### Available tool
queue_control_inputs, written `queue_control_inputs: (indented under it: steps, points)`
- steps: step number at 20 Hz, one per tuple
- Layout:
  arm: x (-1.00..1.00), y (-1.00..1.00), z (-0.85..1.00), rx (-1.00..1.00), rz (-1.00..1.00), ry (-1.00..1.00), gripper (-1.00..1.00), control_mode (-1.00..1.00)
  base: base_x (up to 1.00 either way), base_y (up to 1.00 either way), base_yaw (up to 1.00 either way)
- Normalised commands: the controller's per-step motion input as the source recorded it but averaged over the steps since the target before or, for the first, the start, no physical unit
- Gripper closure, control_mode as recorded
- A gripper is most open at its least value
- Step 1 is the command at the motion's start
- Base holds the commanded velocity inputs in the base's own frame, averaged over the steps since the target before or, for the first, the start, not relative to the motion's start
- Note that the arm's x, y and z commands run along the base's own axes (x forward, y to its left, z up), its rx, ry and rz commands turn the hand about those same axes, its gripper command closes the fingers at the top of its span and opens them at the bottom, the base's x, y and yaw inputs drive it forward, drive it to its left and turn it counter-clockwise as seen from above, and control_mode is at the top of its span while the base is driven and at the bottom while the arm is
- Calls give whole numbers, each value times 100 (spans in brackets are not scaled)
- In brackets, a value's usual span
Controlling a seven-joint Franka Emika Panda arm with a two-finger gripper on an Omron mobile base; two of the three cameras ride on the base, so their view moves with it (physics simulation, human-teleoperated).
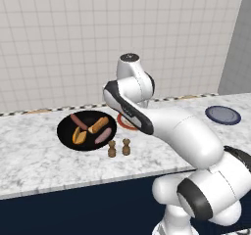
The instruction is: Place one bun and one sausage from the bowl on each plate.
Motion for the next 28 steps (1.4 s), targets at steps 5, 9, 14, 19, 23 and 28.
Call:
queue_control_inputs:
  steps: [5,9,14,19,23,28]
  points:
    - [41,24,-18,2,0,2,-100,-100,0,0,0]
    - [30,-1,-54,19,0,-1,-100,-100,0,0,0]
    - [13,7,-57,16,-5,-1,-100,-100,0,0,0]
    - [56,24,-33,6,-16,0,-100,-100,0,0,0]
    - [64,36,-21,0,-9,1,-100,-100,0,0,0]
    - [62,13,-15,0,-1,3,-100,-100,0,0,0]
